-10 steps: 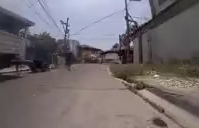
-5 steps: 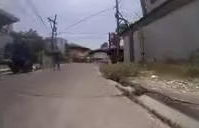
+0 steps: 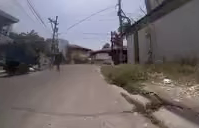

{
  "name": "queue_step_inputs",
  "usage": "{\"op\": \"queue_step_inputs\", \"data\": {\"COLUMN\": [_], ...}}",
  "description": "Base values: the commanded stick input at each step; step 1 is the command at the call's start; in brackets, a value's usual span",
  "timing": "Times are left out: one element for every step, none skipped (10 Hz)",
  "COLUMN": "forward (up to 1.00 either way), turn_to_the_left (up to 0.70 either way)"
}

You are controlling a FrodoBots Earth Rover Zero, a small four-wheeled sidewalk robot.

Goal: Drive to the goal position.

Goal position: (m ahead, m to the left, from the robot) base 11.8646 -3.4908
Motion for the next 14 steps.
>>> {"op": "queue_step_inputs", "data": {"forward": [1.0, 1.0, 1.0, 1.0, 1.0, 1.0, 1.0, 1.0, 1.0, 1.0, 1.0, 1.0, 1.0, 1.0], "turn_to_the_left": [0.0, 0.0, 0.0, 0.0, 0.0, 0.0, 0.0, 0.0, 0.0, 0.0, 0.0, 0.0, 0.28, 0.34]}}
